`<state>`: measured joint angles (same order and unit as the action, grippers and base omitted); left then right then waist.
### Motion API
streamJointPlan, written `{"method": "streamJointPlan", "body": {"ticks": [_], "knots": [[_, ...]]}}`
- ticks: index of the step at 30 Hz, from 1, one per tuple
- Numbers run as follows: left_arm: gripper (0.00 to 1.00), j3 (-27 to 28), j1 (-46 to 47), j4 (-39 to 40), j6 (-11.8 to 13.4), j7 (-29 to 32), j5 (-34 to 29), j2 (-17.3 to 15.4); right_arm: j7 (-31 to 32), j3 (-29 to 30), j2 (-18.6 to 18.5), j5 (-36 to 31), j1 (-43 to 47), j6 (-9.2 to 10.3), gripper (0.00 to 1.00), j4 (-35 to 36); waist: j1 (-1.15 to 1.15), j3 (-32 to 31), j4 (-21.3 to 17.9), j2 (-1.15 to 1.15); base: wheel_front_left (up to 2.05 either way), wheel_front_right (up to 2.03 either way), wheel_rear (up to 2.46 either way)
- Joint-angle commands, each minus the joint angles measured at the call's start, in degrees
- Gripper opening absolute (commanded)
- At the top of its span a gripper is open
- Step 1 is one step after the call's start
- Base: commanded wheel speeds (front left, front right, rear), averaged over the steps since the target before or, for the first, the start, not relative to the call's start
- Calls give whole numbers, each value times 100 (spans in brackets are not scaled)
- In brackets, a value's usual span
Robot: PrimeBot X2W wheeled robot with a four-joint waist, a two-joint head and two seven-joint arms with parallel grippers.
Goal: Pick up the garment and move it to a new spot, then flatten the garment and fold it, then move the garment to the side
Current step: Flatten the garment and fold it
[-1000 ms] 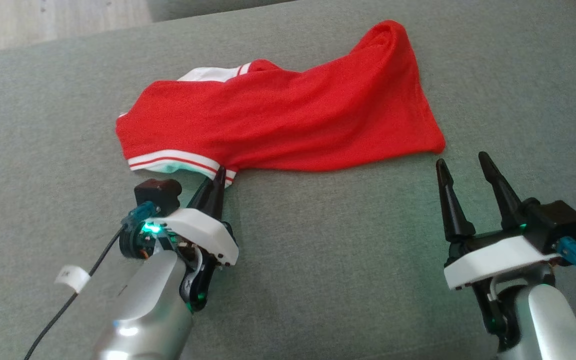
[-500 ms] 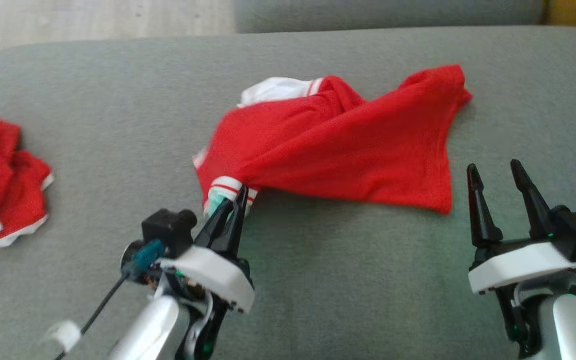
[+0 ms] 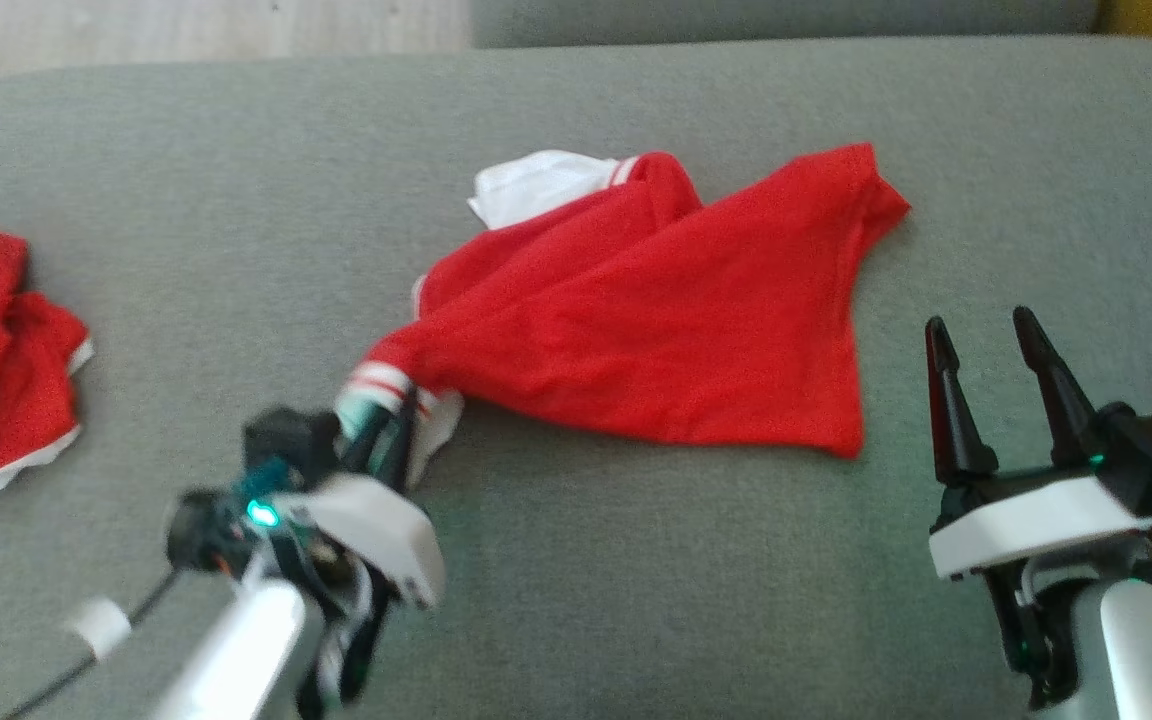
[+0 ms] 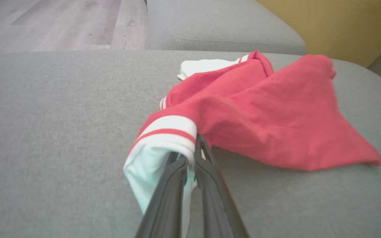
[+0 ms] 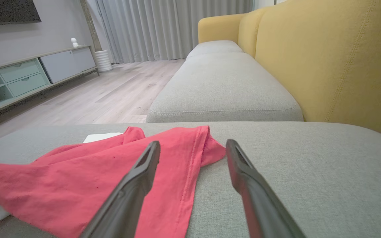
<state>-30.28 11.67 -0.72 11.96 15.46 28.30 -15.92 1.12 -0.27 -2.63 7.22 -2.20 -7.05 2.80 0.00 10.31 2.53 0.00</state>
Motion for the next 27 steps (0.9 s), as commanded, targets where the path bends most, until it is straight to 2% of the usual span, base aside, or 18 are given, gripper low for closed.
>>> {"method": "streamJointPlan", "body": {"ticks": [1,5,6,7,13,19,22,27], "knots": [[0,332,538,-89,-34,-187,-71,-70,25,-158,-25,33,-288,-44,100,223,0,168,-175,0,0,0,0],[0,515,1122,-1144,-68,-759,-192,27,17,-196,-25,49,-389,-44,100,211,0,336,-343,0,0,0,0],[44,550,1243,-1360,-86,-903,-204,56,11,-202,-25,54,-410,-44,100,197,0,363,-369,0,0,0,0],[100,573,1347,-1560,-106,-1036,-224,72,4,-215,-25,55,-422,-44,100,190,0,380,-393,0,0,0,0],[100,691,1572,-2163,-295,-1734,-143,188,-3,-180,-25,61,-423,-44,100,152,0,346,-348,0,0,0,0],[100,591,1272,-1841,-334,-2045,-182,193,12,-197,-25,87,-379,-44,100,129,0,191,-144,0,0,0,0],[100,383,981,-1448,-319,-1907,-258,173,16,-202,-25,108,-351,-44,100,117,0,132,-71,0,0,0,0],[100,-24,668,-1109,-364,-1233,-271,156,27,-228,-25,146,-324,-44,100,143,0,130,-38,0,0,0,0]]}}
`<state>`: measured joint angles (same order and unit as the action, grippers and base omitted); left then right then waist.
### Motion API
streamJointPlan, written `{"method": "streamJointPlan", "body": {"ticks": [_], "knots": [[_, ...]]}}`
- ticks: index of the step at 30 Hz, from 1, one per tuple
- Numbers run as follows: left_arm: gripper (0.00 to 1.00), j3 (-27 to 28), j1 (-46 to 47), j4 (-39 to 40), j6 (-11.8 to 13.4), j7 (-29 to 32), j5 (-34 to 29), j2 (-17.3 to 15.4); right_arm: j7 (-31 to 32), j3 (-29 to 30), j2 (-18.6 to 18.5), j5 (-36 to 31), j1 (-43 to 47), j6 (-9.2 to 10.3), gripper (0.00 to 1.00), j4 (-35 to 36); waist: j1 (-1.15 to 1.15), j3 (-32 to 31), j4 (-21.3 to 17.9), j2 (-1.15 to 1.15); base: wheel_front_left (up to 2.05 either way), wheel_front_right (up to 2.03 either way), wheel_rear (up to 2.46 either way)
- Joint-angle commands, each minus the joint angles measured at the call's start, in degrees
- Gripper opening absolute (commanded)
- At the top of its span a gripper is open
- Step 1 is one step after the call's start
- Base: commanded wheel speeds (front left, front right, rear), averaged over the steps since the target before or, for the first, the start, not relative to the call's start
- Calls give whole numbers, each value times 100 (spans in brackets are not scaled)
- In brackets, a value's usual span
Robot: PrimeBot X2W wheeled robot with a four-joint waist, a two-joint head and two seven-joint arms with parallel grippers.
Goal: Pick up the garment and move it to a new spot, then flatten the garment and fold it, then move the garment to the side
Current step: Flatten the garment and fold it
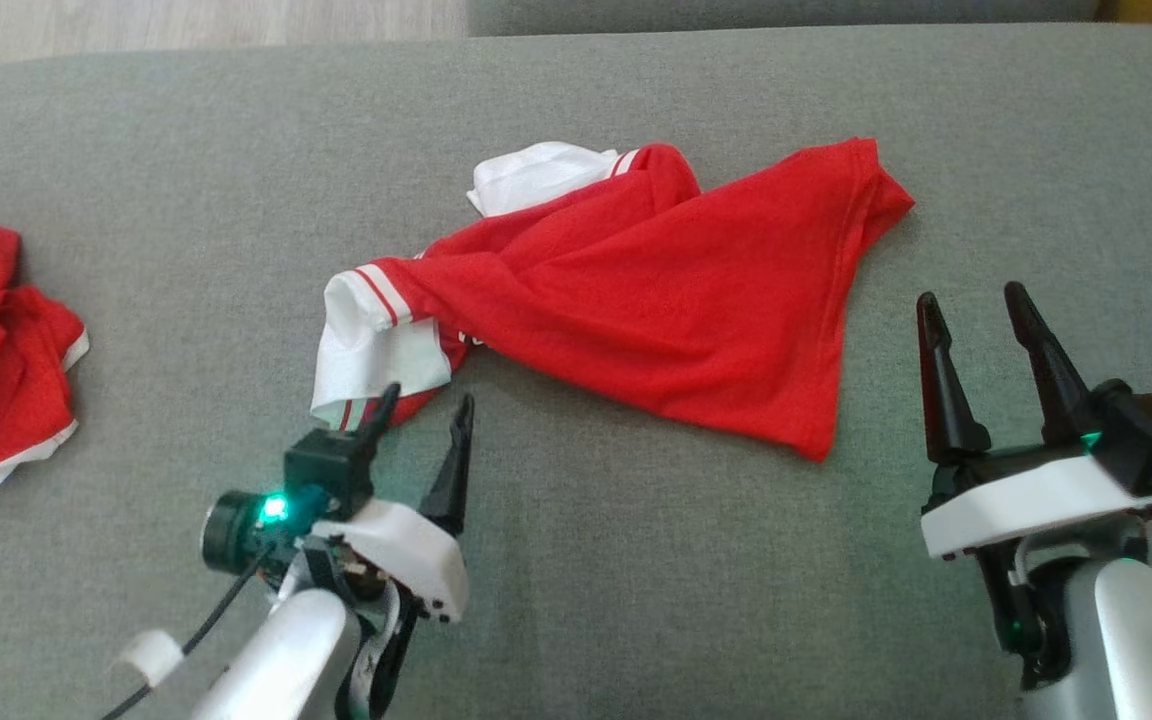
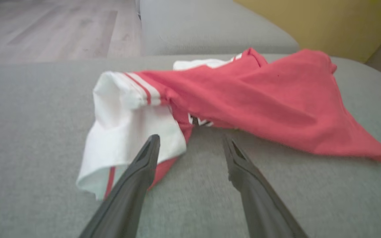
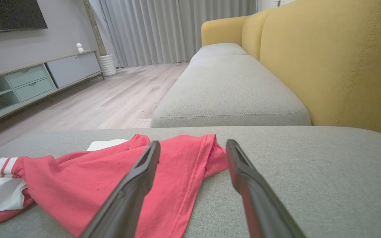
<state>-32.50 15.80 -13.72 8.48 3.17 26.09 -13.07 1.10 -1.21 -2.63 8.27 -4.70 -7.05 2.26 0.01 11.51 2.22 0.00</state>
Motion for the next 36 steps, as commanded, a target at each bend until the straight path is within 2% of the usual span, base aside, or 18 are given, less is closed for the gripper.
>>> {"method": "streamJointPlan", "body": {"ticks": [1,7,12,16,18,20,22,23,24,28,32,36], "knots": [[100,163,269,153,-24,95,-34,-119,29,-149,-25,47,-84,-44,100,202,-1,29,-21,0,0,0,0],[100,217,616,-271,23,218,8,-26,6,-235,-25,84,-174,-44,100,187,-1,152,-205,0,0,0,0],[100,473,835,-712,297,270,83,-27,-43,-215,-25,107,-200,-44,100,115,-1,221,-438,0,0,0,0],[99,627,832,-896,407,346,192,-99,-96,-181,-25,136,-181,-44,100,74,-1,240,-531,0,0,0,0],[78,679,816,-922,432,370,239,-137,-112,-172,-25,141,-177,-44,100,59,-1,241,-546,0,0,0,0],[51,699,798,-914,439,394,270,-162,-119,-165,-25,149,-175,-44,100,54,-1,241,-543,0,0,0,0],[38,724,792,-901,438,385,307,-168,-122,-172,-25,163,-180,-44,100,55,-1,246,-528,0,0,0,0],[14,732,793,-893,440,373,319,-168,-124,-180,-25,164,-186,-44,100,49,-1,249,-519,0,0,0,0],[0,739,795,-882,438,356,330,-167,-125,-186,-25,163,-193,-44,100,45,-1,252,-507,0,0,0,0],[0,823,816,-784,386,154,399,-172,-119,-193,-25,158,-201,-44,100,44,-1,239,-458,0,0,0,0],[0,1013,1080,-431,310,-335,305,-395,-93,-178,-25,150,-180,-44,100,32,-1,166,-369,0,0,0,0],[0,904,1405,-38,47,-484,133,-596,-81,-188,-25,153,-163,-44,100,5,-1,81,-311,0,0,0,0]]}}
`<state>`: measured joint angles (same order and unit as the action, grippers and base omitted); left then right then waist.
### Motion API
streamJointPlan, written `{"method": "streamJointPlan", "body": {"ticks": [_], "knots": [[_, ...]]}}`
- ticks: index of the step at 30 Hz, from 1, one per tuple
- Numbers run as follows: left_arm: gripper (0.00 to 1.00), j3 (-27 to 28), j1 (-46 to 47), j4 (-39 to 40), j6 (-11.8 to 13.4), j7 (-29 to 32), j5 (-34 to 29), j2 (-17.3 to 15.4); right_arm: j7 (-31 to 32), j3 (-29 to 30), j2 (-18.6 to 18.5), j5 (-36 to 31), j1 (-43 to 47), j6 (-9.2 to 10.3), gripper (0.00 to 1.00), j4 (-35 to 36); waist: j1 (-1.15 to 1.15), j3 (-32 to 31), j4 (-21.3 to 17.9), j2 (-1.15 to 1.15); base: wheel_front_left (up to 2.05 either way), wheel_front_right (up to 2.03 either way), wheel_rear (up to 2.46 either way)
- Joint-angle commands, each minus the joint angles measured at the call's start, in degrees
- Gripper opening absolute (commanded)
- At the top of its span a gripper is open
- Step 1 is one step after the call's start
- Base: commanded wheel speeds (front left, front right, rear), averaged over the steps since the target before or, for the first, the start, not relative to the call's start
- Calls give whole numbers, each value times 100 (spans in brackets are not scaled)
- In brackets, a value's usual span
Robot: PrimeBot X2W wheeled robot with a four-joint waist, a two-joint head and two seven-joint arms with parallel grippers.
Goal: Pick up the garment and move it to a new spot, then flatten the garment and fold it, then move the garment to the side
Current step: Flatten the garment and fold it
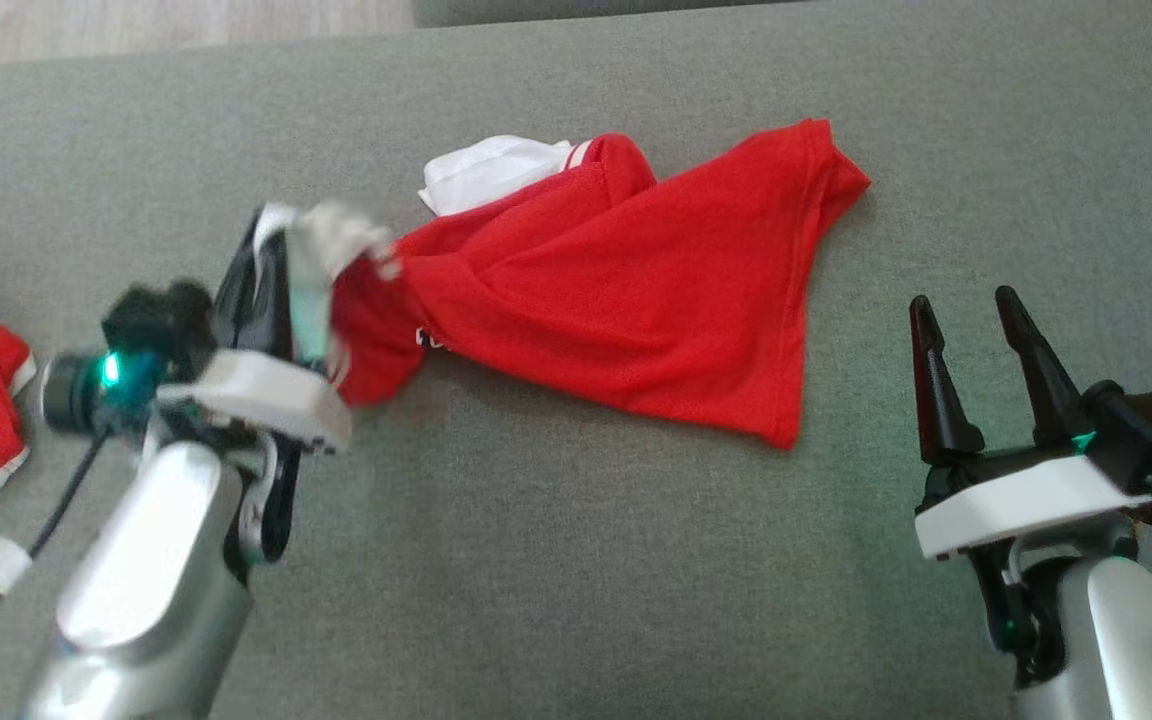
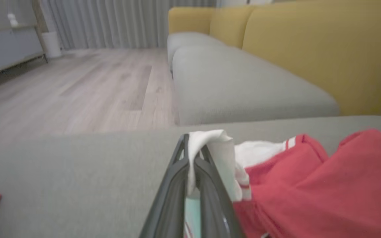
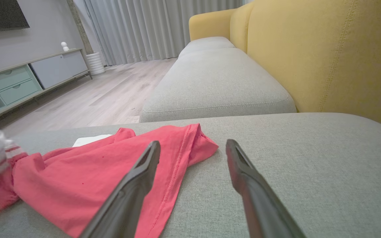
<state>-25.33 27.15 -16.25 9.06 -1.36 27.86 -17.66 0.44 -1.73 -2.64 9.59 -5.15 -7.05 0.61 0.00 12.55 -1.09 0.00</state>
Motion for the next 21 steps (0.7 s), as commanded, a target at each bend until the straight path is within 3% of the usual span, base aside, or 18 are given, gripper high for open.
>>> {"method": "streamJointPlan", "body": {"ticks": [1,10,16,17,18,21], "knots": [[0,119,264,357,-84,-3,-61,-163,-16,-135,-24,28,-105,-44,100,166,0,-41,32,0,0,0,0],[0,-1117,-1269,1991,-814,1358,112,-776,30,-10,-24,19,93,-44,100,182,0,-209,263,0,0,0,0],[0,-1452,-1880,2468,-782,1887,151,-1099,101,-6,-24,-17,118,-44,100,248,0,-284,504,0,0,0,0],[42,-1497,-1929,2461,-762,1934,124,-1121,116,-30,-24,-9,110,-44,100,256,0,-297,537,0,0,0,0],[100,-1538,-1972,2448,-734,1996,119,-1120,129,-58,-24,1,100,-44,100,263,0,-310,564,0,0,0,0],[100,-1545,-2097,2447,-635,2126,292,-1027,156,-97,-24,16,87,-44,100,269,0,-344,627,0,0,0,0]]}}
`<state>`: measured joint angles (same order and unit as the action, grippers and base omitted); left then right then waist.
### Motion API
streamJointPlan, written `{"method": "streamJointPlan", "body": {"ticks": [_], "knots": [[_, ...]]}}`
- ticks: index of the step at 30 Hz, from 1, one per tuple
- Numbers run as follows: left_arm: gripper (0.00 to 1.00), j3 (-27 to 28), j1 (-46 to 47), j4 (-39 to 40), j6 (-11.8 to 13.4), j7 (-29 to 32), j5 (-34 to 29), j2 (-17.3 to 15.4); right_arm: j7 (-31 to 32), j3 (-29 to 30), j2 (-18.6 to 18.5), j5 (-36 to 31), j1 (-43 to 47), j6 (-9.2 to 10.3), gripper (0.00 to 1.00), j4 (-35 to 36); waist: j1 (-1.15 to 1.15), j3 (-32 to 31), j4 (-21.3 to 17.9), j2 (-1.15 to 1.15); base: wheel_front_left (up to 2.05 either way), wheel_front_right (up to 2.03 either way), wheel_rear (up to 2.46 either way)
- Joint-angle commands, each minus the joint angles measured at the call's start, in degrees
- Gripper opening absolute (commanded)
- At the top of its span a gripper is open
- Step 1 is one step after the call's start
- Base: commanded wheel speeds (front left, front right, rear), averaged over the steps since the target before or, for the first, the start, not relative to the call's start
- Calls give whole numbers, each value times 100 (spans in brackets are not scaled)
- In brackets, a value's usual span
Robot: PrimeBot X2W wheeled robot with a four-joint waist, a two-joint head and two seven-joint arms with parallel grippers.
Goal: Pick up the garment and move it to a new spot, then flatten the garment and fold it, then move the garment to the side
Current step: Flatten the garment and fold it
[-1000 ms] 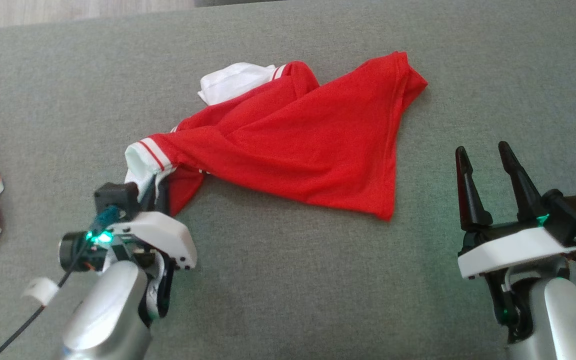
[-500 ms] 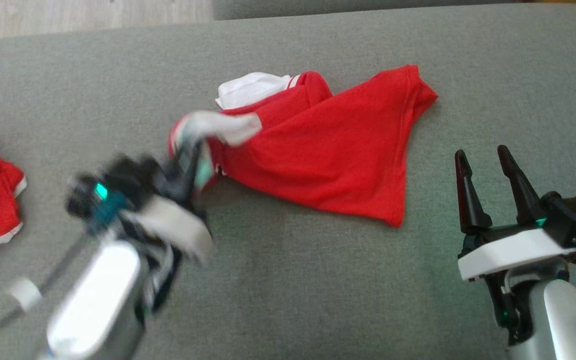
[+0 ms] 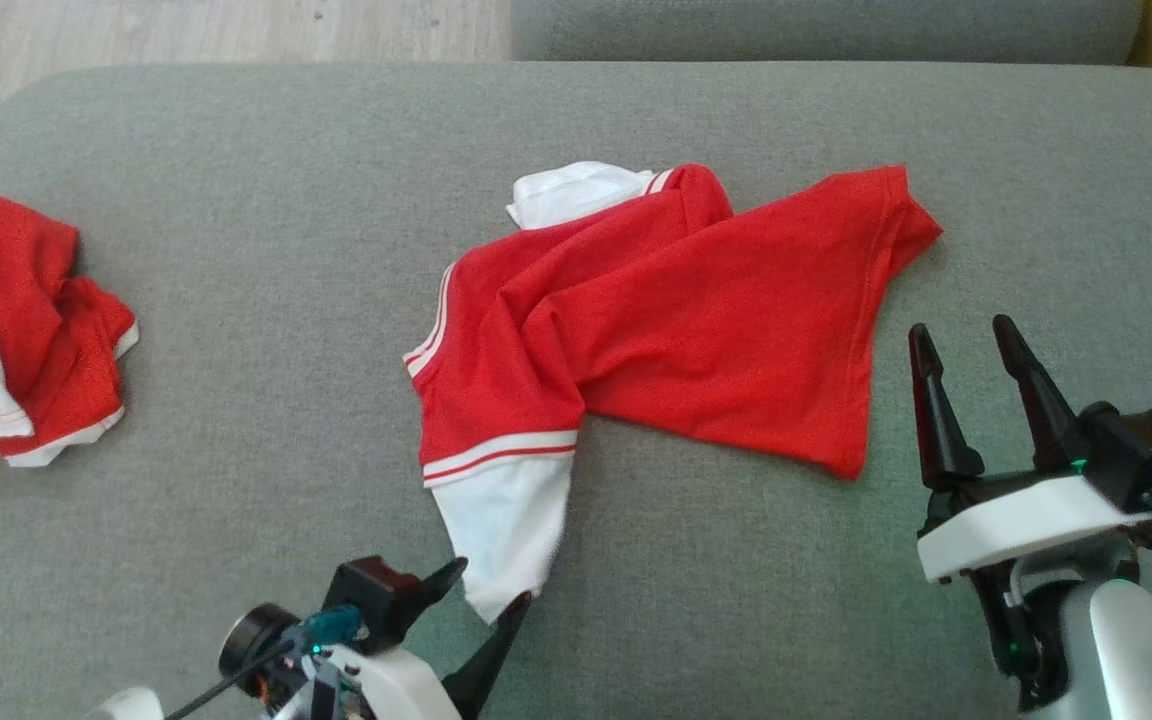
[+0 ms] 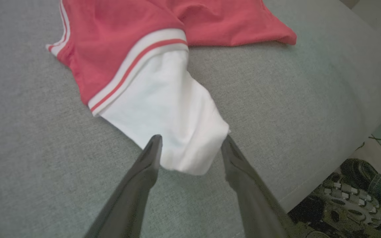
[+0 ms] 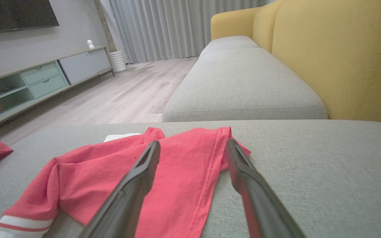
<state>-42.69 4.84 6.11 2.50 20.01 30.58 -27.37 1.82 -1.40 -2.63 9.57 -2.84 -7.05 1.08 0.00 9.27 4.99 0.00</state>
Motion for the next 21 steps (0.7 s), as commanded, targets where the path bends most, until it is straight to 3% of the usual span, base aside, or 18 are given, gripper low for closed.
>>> {"method": "streamJointPlan", "body": {"ticks": [1,9,14,21], "knots": [[100,248,99,242,77,-4,111,-19,24,-129,-25,20,-143,-44,100,220,0,-26,33,0,0,0,0],[100,1158,54,526,944,-302,378,79,29,-112,-25,41,-113,-44,100,239,0,-12,-47,0,0,0,0],[100,1284,425,-271,1112,-540,391,466,43,-144,-25,20,-196,-44,100,291,0,108,-218,0,0,0,0],[100,1328,831,-1518,1137,-796,509,952,50,-162,-25,-123,-247,-44,100,354,0,270,-513,0,0,0,0]]}}
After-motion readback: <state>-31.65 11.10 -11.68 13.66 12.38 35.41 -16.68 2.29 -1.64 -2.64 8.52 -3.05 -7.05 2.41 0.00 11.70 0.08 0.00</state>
